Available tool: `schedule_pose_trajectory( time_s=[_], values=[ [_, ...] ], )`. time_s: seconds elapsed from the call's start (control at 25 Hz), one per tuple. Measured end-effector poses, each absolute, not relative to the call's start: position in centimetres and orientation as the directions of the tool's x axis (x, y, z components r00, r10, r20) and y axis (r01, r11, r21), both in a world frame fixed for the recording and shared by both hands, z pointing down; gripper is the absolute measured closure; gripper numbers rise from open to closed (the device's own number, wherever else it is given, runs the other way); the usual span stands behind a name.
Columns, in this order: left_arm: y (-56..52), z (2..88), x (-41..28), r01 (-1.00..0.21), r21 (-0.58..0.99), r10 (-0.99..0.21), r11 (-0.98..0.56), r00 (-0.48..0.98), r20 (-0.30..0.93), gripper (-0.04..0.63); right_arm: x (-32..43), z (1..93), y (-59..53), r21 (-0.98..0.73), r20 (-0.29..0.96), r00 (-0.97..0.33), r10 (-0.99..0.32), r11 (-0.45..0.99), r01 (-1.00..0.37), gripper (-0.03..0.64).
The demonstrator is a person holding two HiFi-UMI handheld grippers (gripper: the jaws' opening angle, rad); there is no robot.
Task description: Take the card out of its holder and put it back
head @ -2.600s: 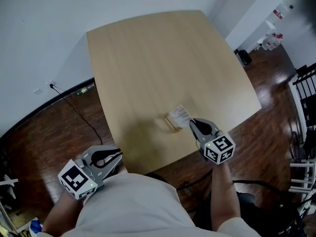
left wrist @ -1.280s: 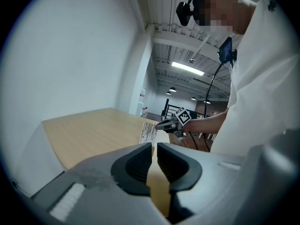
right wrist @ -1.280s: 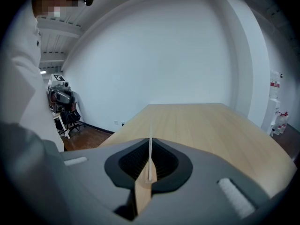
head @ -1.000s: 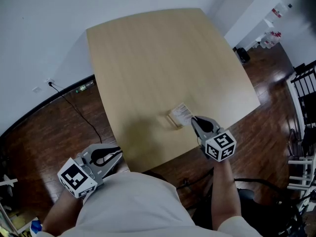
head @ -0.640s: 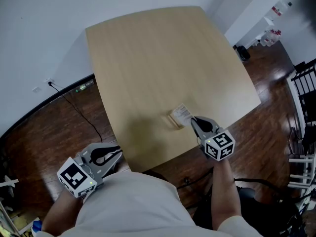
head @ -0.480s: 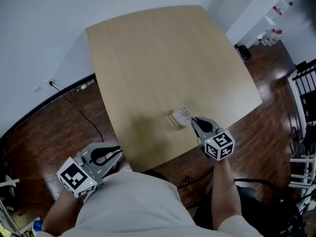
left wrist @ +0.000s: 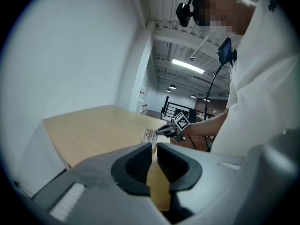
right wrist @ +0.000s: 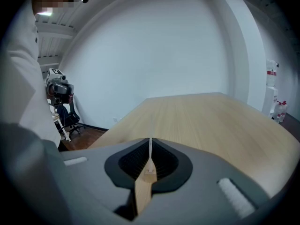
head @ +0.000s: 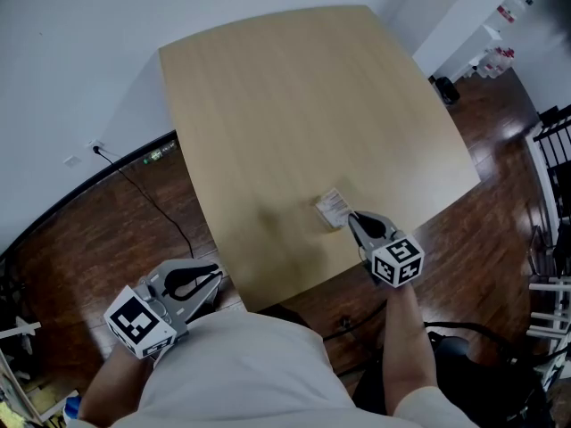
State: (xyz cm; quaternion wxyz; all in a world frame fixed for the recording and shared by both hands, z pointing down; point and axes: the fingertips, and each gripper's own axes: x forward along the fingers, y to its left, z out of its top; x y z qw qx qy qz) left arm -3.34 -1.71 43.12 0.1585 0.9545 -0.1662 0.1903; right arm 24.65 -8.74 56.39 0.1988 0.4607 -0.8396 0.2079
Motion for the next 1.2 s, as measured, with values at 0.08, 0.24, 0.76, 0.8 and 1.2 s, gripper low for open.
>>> schedule_pose_trajectory(
  time_s=[0.08,0.24,0.76,0.8,1.2],
  values=[
    [-1.7,43.2,-3.4,-0.377,0.240,-0.254,-0.895,0.871,0.421,0.554,24.7,56.4,-8.7,-0.167,0.521,-0.497,-0.694,0.488,-0.856,0.597],
    [-1.4,43.2,-3.3,-0.372,0.240,-0.250,-0.897,0.873,0.418,0.554,24.8,56.5,-8.7,-0.168,0.519,-0.496,-0.697,0.485,-0.858,0.597],
    [-1.8,42.3,-4.6,-0.340,0.212,-0.231,-0.916,0.880,0.414,0.554,24.7,56.2,-9.0,-0.126,0.521,-0.422,-0.742,0.423,-0.897,0.516],
    [-1.9,42.2,-4.8,-0.341,0.211,-0.233,-0.916,0.881,0.412,0.554,24.8,55.9,-8.8,-0.120,0.516,-0.405,-0.755,0.405,-0.907,0.489],
    [-3.6,42.5,-4.5,-0.355,0.212,-0.241,-0.911,0.872,0.427,0.554,25.6,53.1,-6.3,-0.083,0.469,-0.331,-0.819,0.332,-0.940,0.449]
  ],
)
